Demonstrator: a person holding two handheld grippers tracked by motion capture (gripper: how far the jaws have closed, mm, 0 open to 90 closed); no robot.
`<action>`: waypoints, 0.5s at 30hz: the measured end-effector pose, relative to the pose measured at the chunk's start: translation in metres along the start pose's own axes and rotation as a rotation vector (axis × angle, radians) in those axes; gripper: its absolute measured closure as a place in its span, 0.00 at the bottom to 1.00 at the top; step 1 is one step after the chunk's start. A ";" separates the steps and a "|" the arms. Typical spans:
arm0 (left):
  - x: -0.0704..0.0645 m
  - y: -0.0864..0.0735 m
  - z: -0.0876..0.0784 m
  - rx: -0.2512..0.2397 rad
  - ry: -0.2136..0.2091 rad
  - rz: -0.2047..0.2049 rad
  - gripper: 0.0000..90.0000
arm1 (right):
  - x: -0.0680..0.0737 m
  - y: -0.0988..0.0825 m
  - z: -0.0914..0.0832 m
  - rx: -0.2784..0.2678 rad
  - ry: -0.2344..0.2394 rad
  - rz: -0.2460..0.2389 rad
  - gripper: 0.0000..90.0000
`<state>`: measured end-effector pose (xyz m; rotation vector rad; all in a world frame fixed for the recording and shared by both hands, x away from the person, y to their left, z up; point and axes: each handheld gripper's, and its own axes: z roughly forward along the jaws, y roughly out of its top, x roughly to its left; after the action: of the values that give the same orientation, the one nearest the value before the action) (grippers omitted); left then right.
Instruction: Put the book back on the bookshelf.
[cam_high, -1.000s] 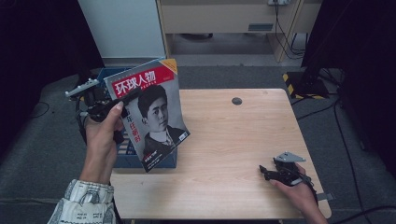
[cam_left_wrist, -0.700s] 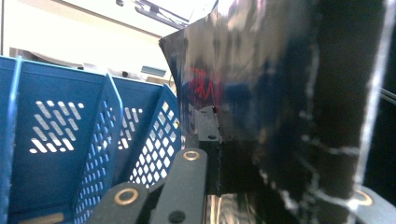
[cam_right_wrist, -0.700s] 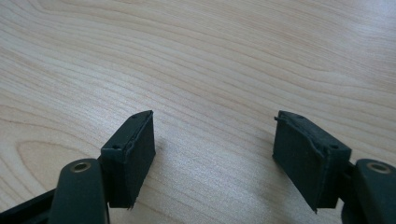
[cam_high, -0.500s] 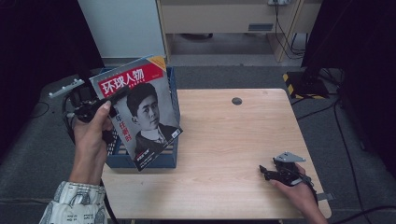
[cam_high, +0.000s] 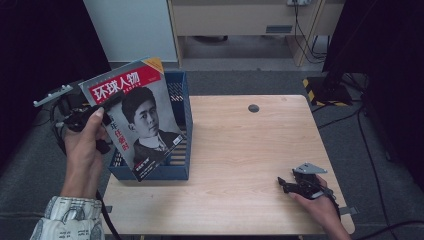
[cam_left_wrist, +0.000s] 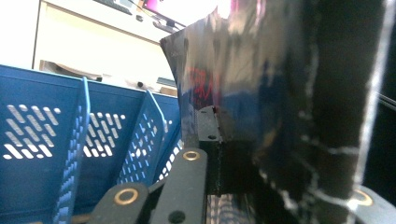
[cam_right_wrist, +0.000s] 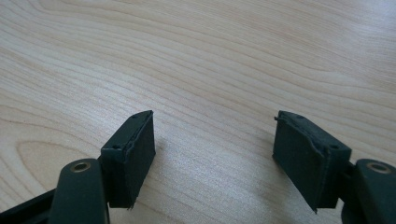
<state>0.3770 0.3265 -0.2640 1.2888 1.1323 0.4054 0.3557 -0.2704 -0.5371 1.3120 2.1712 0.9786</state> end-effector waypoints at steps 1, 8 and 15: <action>0.001 0.001 -0.001 -0.001 0.004 0.003 0.96 | 0.000 0.000 0.000 0.000 0.000 0.000 0.33; 0.010 0.002 -0.007 -0.004 0.026 0.008 0.96 | 0.000 0.000 0.000 0.000 0.000 0.000 0.33; 0.017 0.004 -0.014 -0.009 0.041 0.011 0.96 | 0.000 0.000 0.000 0.000 0.000 0.000 0.33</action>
<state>0.3742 0.3488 -0.2657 1.2847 1.1567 0.4466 0.3557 -0.2703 -0.5371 1.3119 2.1714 0.9786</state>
